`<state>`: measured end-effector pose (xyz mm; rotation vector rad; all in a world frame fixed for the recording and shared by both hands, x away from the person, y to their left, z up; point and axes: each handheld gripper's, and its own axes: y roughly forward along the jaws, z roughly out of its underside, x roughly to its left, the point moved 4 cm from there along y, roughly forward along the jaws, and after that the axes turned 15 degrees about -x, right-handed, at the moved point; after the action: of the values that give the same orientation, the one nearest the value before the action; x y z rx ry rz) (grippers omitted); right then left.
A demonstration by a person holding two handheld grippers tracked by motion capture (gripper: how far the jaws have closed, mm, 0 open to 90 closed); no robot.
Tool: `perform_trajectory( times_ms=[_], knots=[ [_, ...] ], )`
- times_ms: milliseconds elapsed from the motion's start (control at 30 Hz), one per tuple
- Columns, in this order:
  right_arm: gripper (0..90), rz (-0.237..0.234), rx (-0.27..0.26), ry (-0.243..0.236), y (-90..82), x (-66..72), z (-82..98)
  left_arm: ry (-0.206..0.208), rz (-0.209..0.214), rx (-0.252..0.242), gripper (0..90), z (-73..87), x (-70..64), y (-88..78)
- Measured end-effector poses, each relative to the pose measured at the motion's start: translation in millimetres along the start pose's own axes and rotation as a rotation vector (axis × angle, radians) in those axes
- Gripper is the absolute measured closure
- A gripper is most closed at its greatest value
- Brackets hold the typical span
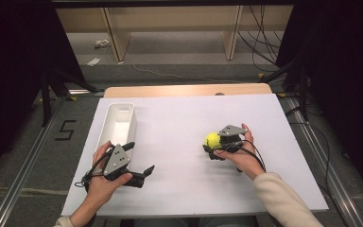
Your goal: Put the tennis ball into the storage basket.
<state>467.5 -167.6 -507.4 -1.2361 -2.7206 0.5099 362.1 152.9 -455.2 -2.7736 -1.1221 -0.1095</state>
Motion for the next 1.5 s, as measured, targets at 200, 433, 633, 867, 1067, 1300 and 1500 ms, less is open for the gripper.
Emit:
perform_trajectory(
  times_ms=[200, 433, 633, 867, 1067, 1300, 1500],
  knots=[
    [12.9, -0.002, 0.007, -0.003, 4.9, 0.9, 1.6, 0.0, 0.002, -0.001, 0.0, -0.1, -0.2, 0.0],
    [14.8, -0.001, 0.019, -0.013, 7.3, 1.3, 3.5, 0.0, 0.003, 0.0, 0.0, -0.1, -0.4, -0.3],
    [16.3, 0.0, 0.019, -0.009, 7.3, 0.8, 4.2, 0.0, 0.003, 0.0, 0.0, -0.1, -0.6, -0.3],
    [23.4, 0.022, 0.016, 0.0, 6.6, -1.2, 4.0, -0.001, 0.002, 0.0, 0.0, 0.0, -0.5, -0.5],
    [26.0, 0.032, 0.016, 0.004, 6.1, -1.8, 3.6, 0.0, 0.002, -0.001, 0.0, -0.1, -0.8, -0.5],
    [26.4, 0.032, 0.017, 0.012, 5.8, -2.5, 2.8, -0.002, 0.003, -0.001, 0.0, -0.1, -0.9, -0.7],
    [26.5, 0.028, 0.008, 0.013, 5.1, -1.1, -0.4, 0.0, 0.004, -0.001, 0.0, -0.2, -0.7, -0.9]
  ],
)
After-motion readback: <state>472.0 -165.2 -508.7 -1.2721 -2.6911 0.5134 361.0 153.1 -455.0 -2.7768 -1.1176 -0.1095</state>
